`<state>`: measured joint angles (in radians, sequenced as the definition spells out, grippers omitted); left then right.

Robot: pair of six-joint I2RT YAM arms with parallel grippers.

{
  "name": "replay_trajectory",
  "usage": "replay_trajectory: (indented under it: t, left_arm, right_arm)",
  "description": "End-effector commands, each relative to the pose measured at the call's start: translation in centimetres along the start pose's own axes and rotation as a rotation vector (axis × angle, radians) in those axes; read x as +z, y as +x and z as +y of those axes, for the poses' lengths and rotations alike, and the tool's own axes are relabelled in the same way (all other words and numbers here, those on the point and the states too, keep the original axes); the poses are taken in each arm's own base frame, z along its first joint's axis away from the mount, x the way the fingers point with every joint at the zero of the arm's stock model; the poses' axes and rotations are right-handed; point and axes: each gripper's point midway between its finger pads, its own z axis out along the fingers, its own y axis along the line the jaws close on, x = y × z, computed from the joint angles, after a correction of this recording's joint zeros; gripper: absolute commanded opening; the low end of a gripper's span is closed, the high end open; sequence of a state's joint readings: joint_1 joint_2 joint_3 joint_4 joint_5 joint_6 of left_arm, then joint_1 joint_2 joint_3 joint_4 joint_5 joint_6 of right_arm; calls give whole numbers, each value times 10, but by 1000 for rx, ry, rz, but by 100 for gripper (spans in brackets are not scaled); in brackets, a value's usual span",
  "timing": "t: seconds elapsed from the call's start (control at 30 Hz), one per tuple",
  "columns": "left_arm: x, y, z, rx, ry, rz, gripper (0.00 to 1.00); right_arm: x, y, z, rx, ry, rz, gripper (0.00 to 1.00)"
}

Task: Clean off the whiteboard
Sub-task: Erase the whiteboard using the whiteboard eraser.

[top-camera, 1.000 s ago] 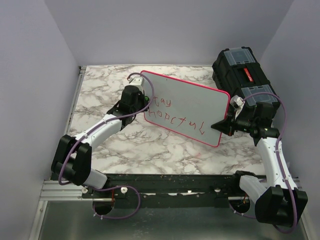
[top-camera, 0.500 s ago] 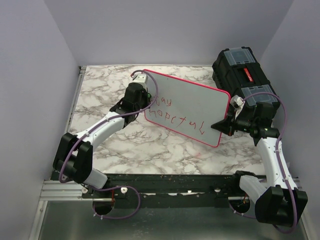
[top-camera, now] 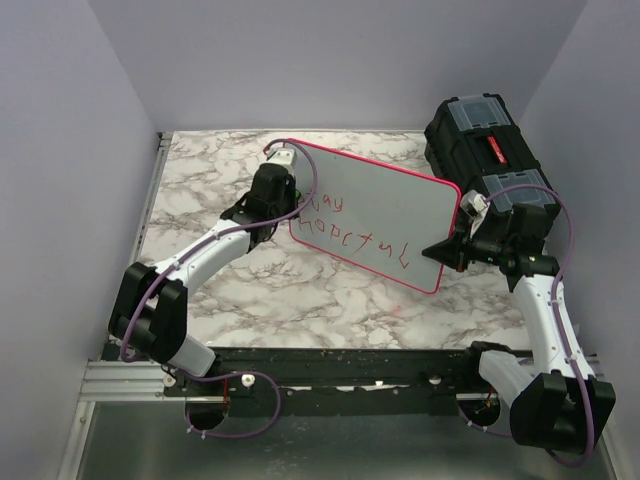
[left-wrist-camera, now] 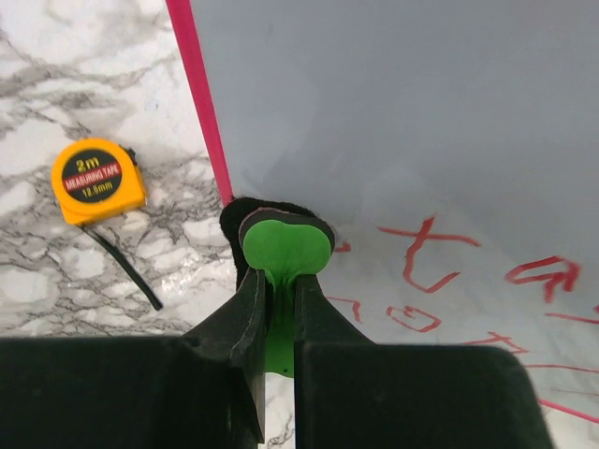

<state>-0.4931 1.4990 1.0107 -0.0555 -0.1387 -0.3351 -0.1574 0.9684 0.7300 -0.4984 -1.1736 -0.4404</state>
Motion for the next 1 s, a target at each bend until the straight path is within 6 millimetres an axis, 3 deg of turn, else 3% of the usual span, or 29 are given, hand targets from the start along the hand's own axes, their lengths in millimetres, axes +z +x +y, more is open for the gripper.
replay_trajectory:
  t: [0.0, 0.13, 0.3, 0.57, 0.7, 0.97]
  left_arm:
    - [-13, -59, -12, 25, 22, -120, 0]
    - [-7, -44, -11, 16, 27, -95, 0]
    - [8, 4, -7, -19, 34, -2, 0]
    - [10, 28, -24, -10, 87, 29, 0]
    - [6, 13, -28, -3, 93, 5, 0]
    - [-20, -47, -37, 28, 97, -98, 0]
  right_arm:
    - [0, -19, 18, -87, -89, -57, 0]
    - [-1, -19, 18, -90, -90, -59, 0]
    - [-1, -20, 19, -93, -92, -61, 0]
    - [0, -19, 19, -89, -94, -60, 0]
    - [0, -19, 19, -89, -93, -59, 1]
    - [-1, -20, 19, -94, -93, -61, 0]
